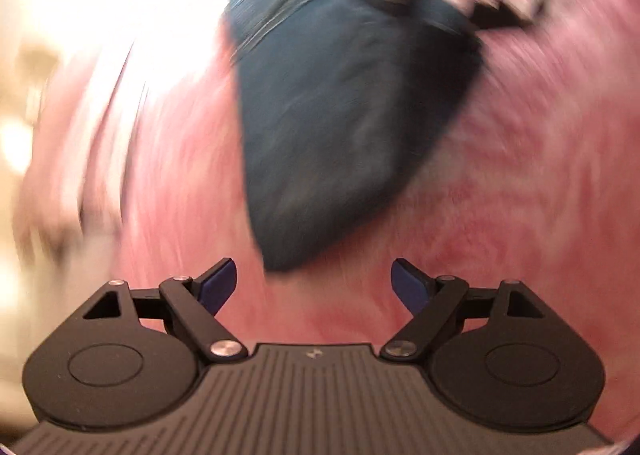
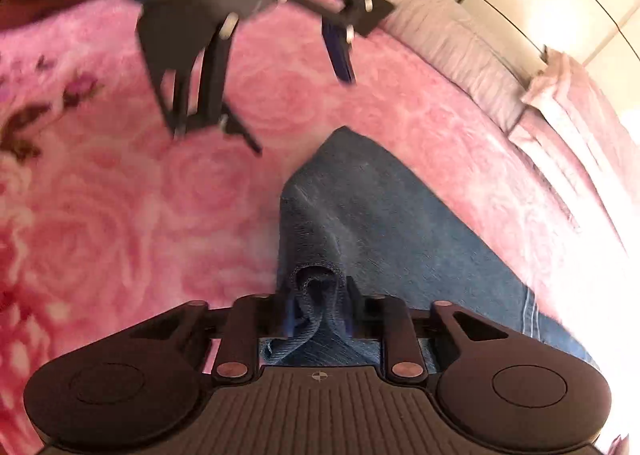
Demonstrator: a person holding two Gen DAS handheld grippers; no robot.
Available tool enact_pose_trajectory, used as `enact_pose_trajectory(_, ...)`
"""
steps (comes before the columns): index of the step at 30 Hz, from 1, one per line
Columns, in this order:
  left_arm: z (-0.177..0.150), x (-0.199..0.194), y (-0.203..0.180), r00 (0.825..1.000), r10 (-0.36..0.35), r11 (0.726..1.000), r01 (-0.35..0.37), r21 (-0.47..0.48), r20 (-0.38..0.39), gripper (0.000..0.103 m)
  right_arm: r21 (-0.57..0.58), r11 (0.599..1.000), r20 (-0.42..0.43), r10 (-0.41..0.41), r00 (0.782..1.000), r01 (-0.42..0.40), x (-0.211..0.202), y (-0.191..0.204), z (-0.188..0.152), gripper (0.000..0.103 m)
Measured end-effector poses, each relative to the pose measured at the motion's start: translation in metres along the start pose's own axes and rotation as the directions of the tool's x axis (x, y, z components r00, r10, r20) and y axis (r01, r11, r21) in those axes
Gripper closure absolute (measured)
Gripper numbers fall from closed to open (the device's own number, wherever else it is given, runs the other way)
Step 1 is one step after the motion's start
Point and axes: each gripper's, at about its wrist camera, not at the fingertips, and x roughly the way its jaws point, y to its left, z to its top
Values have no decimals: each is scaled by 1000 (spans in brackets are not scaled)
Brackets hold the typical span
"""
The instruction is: Fold clothes
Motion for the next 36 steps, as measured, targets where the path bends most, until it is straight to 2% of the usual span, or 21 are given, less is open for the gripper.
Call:
enact_pose_trajectory(2, 4, 14, -1, 999, 13, 993, -18, 113, 45, 23, 35, 999, 13, 4, 1000, -5, -8, -7, 3, 87)
enact_pose_trajectory(3, 5, 22, 1, 998, 10, 988, -19, 152, 57, 30, 47, 999, 20, 3, 1000, -4, -12, -9, 7, 87)
enact_pose_trajectory(4, 6, 29, 4, 998, 1, 984, -12, 179, 58, 44, 60, 998, 26, 4, 1000, -6, -18, -10, 8, 87)
enact_pose_trajectory(5, 7, 36, 9, 998, -8, 981, -4, 195, 58, 51, 76, 997, 29, 9, 1000, -11, -20, -13, 11, 87)
enact_pose_trajectory(7, 10, 43, 21, 998, -22, 981, 12, 193, 54, 76, 101, 995, 30, 16, 999, -19, -21, -22, 20, 87)
enact_pose_trajectory(9, 13, 38, 32, 998, -28, 986, 20, 167, 49, 86, 123, 992, 34, 27, 999, -31, -30, -29, 25, 88)
enact_pose_trajectory(14, 5, -8, 50, 999, -1, 994, -3, 107, 37, 90, 110, 989, 77, 93, 993, -101, -58, -24, 53, 89)
enact_pose_trajectory(17, -6, -55, 50, 998, -44, 998, 45, 46, -38, 90, 98, 980, 110, 162, 981, -173, -80, -10, 73, 89)
enact_pose_trajectory(19, -15, -90, 46, 991, -91, 996, 91, -6, -100, 90, 94, 961, 145, 245, 959, -260, -97, 1, 86, 89)
enact_pose_trajectory(20, -19, -107, 44, 985, -116, 993, 112, -34, -130, 90, 89, 945, 166, 298, 940, -315, -105, 7, 92, 90)
enact_pose_trajectory(23, -28, -153, 40, 961, -182, 981, 163, -105, -209, 90, 67, 878, 230, 449, 864, -474, -127, 19, 105, 90)
enact_pose_trajectory(25, -24, -170, 49, 947, -219, 969, 182, -168, -236, 90, 45, 845, 266, 504, 821, -533, -137, 16, 109, 90)
enact_pose_trajectory(27, -14, -176, 69, 943, -237, 958, 188, -216, -234, 90, 63, 831, 293, 513, 807, -552, -143, 3, 107, 90)
enact_pose_trajectory(30, 10, -171, 107, 948, -250, 951, 202, -235, -199, 90, 133, 840, 326, 464, 824, -526, -155, -33, 95, 90)
enact_pose_trajectory(33, 48, -155, 147, 954, -260, 953, 227, -202, -151, 90, 245, 852, 339, 372, 864, -462, -163, -83, 76, 90)
enact_pose_trajectory(36, 91, -126, 188, 958, -267, 955, 249, -161, -103, 90, 359, 845, 339, 277, 899, -396, -168, -132, 51, 90)
